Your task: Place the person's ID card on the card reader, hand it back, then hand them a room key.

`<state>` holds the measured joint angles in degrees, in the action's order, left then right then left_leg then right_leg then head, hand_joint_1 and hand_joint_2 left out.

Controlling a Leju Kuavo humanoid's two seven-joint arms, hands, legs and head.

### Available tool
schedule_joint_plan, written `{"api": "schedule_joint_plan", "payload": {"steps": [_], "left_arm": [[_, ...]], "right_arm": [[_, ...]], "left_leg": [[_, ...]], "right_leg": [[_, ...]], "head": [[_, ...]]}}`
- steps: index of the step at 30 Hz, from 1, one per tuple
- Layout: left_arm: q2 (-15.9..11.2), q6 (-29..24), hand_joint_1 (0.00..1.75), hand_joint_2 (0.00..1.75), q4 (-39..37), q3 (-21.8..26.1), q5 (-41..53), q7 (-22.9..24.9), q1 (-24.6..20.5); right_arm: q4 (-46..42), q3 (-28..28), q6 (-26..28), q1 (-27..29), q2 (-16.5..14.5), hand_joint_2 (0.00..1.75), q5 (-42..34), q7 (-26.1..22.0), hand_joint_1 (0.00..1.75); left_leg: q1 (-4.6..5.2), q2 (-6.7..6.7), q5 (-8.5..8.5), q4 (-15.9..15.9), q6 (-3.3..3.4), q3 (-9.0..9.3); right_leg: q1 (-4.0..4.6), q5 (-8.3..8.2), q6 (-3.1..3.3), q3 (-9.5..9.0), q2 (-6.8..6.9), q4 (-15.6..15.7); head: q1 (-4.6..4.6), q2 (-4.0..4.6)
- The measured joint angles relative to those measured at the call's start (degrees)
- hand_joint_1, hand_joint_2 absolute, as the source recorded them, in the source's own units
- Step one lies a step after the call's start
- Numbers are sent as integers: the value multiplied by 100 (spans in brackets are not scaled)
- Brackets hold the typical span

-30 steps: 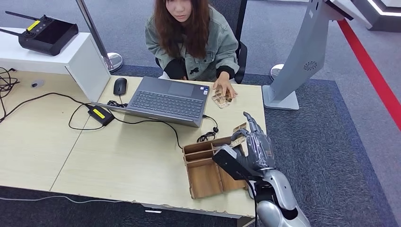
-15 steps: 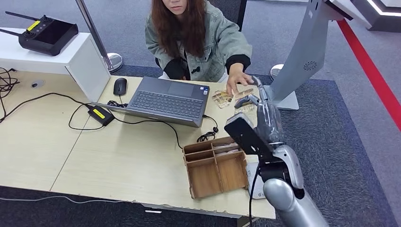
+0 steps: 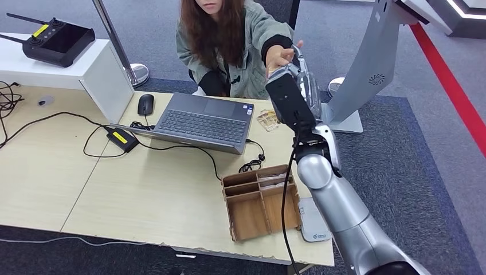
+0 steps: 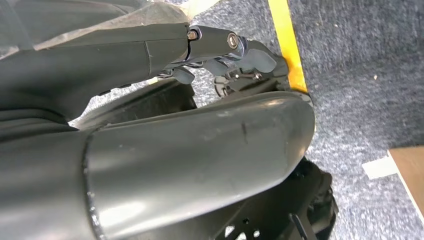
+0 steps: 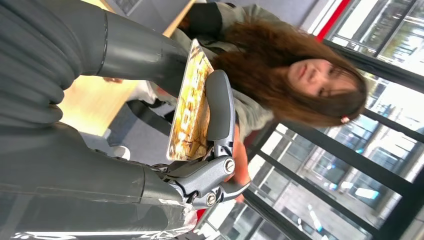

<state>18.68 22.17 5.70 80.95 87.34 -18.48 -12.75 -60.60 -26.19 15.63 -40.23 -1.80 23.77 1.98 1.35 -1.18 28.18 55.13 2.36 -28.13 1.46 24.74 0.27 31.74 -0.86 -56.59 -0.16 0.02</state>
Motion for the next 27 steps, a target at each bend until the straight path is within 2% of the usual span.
{"api": "schedule_joint_plan", "payload": {"steps": [6,7,10,11,13,17,22,27], "left_arm": [[9,29,0,0,0,-104,0,-49,-17],[9,34,0,0,0,-114,0,-53,-17],[9,45,0,0,0,-134,0,-66,-18],[9,47,0,0,0,-134,0,-70,-18],[9,47,0,0,0,-134,0,-79,-16],[8,17,0,0,0,-134,0,-105,-11],[4,-82,0,0,0,-128,-2,-168,18],[-13,-192,0,0,0,-98,-13,-233,81]], "right_arm": [[834,-44,43,-98,-307,175,-90,-117,175],[942,-48,44,-101,-341,175,-100,-128,159],[1230,-61,42,-116,-429,175,-191,-175,28],[1312,-67,40,-120,-451,175,-236,-192,0],[1453,-76,36,-128,-484,175,-321,-221,0],[1590,-77,-32,-142,-510,0,-633,-321,0],[1329,-68,-144,-126,-432,0,-1238,-293,0],[215,-42,-179,105,-42,0,-1428,62,0]], "left_leg": [[0,0,1,0,-1,-1],[0,1,1,0,-1,-1],[0,1,1,0,0,-1],[0,1,1,0,0,-1],[0,0,1,0,0,-1],[1,1,1,1,0,-1],[1,1,1,2,0,0],[3,1,1,3,0,3]], "right_leg": [[0,1,0,1,0,0],[0,1,0,1,0,0],[0,1,0,1,0,0],[0,1,0,1,0,1],[0,1,0,1,0,1],[0,1,0,2,0,1],[0,1,0,4,0,2],[0,1,0,4,0,4]], "head": [[0,0],[-1,0],[-1,0],[-1,0],[0,0],[-1,0],[0,0],[1,0]]}}
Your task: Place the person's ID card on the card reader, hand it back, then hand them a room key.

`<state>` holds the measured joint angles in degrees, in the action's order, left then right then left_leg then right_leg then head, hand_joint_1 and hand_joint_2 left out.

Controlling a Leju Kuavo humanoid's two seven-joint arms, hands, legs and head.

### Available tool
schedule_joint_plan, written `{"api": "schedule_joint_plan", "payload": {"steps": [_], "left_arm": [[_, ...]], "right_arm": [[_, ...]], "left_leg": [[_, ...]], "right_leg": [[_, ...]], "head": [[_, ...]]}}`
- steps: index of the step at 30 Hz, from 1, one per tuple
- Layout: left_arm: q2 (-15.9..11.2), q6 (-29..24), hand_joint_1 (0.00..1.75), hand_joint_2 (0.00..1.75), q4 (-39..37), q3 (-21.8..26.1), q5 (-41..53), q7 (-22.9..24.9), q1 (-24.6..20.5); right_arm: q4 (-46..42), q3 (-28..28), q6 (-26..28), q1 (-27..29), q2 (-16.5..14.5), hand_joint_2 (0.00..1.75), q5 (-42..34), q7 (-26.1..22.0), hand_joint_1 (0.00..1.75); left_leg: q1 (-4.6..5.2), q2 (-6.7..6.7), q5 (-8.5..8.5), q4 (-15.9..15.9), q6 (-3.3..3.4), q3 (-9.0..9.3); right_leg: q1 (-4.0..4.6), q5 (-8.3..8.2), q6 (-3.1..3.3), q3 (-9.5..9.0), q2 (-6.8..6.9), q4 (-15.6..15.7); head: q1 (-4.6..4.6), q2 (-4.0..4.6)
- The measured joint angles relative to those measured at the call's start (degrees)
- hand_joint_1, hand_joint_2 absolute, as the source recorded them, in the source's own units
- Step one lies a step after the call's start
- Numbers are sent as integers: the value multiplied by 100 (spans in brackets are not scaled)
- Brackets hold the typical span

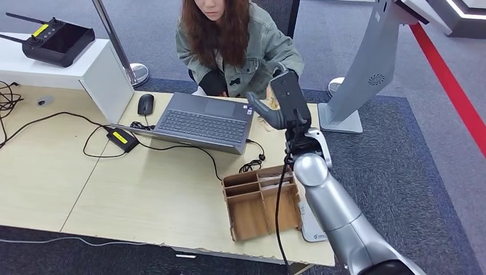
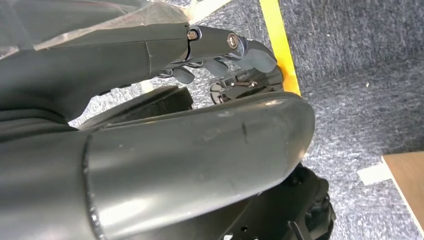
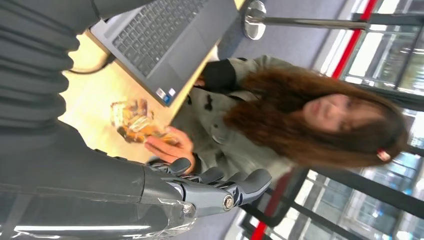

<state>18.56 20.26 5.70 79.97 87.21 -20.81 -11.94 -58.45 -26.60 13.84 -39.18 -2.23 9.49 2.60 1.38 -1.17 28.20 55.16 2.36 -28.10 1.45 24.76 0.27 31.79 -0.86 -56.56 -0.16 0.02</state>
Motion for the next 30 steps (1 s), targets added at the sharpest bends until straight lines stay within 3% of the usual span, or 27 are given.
{"api": "schedule_joint_plan", "payload": {"steps": [4,8,13,18,23,30], "left_arm": [[-18,-74,0,0,0,54,-11,-74,57],[-35,-122,0,0,0,154,-23,-121,100],[-61,-184,0,0,0,278,-27,-138,123],[-82,-191,0,0,0,407,-32,-138,139],[-93,-191,0,0,0,514,-31,-122,136],[-115,-223,0,0,0,659,-29,-122,122]], "right_arm": [[-1327,172,5,585,472,0,-3,157,0],[-2418,571,71,1485,910,175,-224,36,0],[-2833,1225,22,2597,1228,175,-1182,-653,0],[-2350,1792,-246,3341,1287,175,-2080,-1550,0],[-1680,1999,-506,3609,1201,175,-2441,-2076,0],[-626,2029,-755,3725,856,175,-2827,-2728,0]], "left_leg": [[2,1,5,0,5,3],[1,1,12,0,7,7],[1,0,16,-2,9,8],[0,-3,17,-3,9,4],[-2,-1,16,-3,8,5],[-6,1,15,-4,6,7]], "right_leg": [[0,3,-4,-3,0,5],[0,7,-8,-11,0,11],[0,8,-9,-15,1,14],[0,9,-10,-17,1,13],[1,9,-9,-16,1,11],[4,12,-4,-15,0,8]], "head": [[-1,0],[-2,0],[-1,0],[-1,0],[-1,0],[-1,0]]}}
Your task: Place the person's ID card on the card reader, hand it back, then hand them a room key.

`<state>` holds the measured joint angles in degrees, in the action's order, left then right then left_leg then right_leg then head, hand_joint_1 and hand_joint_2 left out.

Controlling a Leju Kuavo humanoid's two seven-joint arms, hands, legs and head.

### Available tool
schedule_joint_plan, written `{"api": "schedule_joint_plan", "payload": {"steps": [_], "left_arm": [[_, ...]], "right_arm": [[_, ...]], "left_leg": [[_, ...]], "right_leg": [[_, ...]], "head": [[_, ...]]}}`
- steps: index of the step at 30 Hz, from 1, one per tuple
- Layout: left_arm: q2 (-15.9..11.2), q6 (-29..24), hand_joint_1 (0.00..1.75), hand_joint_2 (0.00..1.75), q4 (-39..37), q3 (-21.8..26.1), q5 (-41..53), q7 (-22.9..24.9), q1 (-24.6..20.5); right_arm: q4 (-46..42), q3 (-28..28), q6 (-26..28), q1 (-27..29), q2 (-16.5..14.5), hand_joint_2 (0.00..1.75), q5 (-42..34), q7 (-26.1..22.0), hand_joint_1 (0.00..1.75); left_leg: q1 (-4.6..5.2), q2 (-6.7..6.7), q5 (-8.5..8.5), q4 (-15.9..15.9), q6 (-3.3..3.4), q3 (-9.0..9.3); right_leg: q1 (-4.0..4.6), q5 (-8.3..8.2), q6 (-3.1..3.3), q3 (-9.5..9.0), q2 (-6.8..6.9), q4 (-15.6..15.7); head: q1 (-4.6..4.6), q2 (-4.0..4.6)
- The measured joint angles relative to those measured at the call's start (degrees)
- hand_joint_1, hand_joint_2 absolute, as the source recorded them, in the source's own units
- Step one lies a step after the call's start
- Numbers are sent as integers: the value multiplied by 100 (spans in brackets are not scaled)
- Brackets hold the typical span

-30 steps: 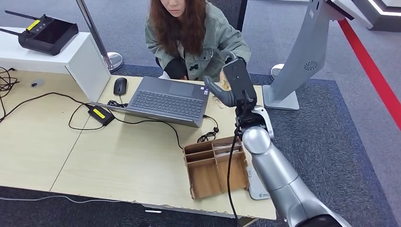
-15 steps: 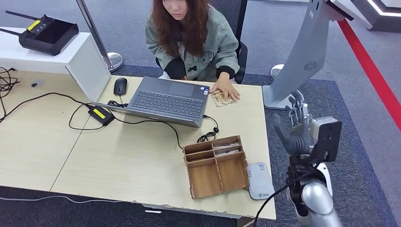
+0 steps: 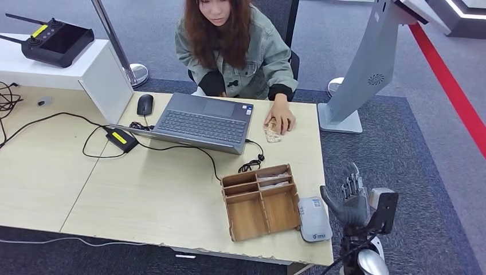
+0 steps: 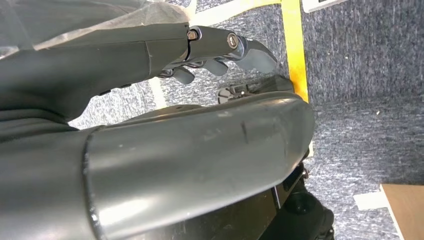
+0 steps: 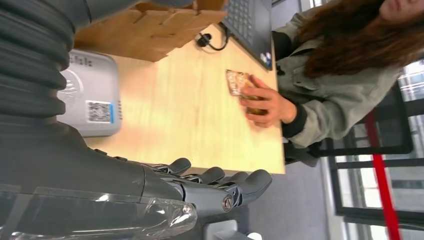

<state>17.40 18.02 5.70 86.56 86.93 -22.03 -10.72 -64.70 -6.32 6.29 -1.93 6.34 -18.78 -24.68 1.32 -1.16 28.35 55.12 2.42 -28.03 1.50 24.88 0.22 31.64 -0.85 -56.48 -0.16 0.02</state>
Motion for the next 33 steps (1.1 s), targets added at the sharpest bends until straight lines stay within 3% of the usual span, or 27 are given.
{"api": "schedule_joint_plan", "payload": {"steps": [19,33], "left_arm": [[-29,-104,0,0,0,124,20,-10,-13],[-63,-196,0,0,0,174,35,90,-75]], "right_arm": [[721,-35,43,101,-309,175,-159,-286,0],[-91,107,112,283,-358,175,-34,-738,0]], "left_leg": [[3,0,0,0,0,1],[2,2,-1,0,-1,5]], "right_leg": [[-2,0,0,-1,0,1],[-2,0,1,-4,0,0]], "head": [[0,0],[-1,0]]}}
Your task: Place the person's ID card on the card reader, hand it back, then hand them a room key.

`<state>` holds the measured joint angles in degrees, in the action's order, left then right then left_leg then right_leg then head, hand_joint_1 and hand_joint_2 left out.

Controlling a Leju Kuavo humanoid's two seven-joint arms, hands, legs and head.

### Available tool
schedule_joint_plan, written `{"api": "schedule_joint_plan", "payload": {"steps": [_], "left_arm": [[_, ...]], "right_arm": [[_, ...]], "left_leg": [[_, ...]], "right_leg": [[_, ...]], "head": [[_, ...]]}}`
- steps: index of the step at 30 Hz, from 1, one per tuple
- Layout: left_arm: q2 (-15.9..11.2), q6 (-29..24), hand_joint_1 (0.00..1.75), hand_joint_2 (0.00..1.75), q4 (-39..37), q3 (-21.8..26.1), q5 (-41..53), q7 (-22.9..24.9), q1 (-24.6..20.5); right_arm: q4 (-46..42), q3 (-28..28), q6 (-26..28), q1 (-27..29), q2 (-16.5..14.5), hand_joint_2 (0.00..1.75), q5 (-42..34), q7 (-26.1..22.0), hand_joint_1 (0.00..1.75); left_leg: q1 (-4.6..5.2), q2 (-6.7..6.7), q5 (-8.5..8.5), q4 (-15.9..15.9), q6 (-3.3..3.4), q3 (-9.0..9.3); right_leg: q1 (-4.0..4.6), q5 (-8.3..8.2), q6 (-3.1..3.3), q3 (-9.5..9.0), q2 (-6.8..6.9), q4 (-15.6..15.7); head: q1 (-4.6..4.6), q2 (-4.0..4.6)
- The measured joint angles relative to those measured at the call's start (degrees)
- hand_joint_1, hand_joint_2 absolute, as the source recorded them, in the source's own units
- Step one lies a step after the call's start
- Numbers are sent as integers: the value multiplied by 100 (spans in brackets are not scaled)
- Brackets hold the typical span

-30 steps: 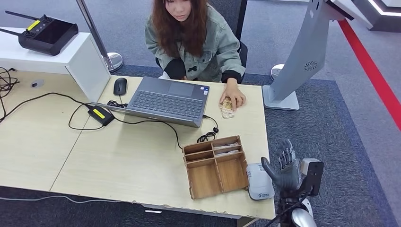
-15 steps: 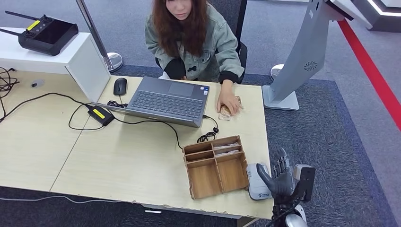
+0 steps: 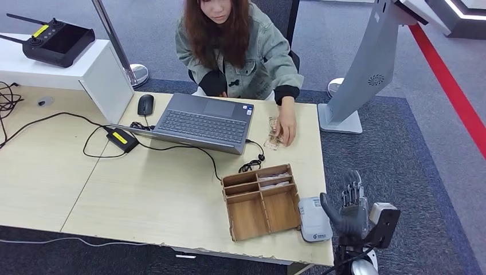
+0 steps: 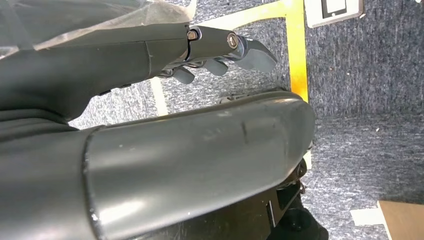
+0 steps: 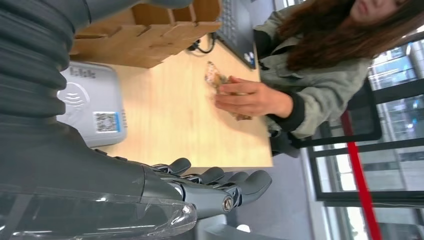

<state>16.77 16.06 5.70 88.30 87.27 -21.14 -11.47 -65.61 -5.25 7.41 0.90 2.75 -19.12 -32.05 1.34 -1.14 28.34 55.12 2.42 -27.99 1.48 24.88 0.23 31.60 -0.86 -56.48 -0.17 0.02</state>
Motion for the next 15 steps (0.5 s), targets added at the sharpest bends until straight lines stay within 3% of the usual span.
{"api": "schedule_joint_plan", "payload": {"steps": [15], "left_arm": [[-40,-55,0,0,0,36,-4,54,-33]], "right_arm": [[-959,-50,225,85,-224,175,693,80,0]], "left_leg": [[0,0,0,0,0,1]], "right_leg": [[0,0,0,-3,0,-1]], "head": [[-1,0]]}}
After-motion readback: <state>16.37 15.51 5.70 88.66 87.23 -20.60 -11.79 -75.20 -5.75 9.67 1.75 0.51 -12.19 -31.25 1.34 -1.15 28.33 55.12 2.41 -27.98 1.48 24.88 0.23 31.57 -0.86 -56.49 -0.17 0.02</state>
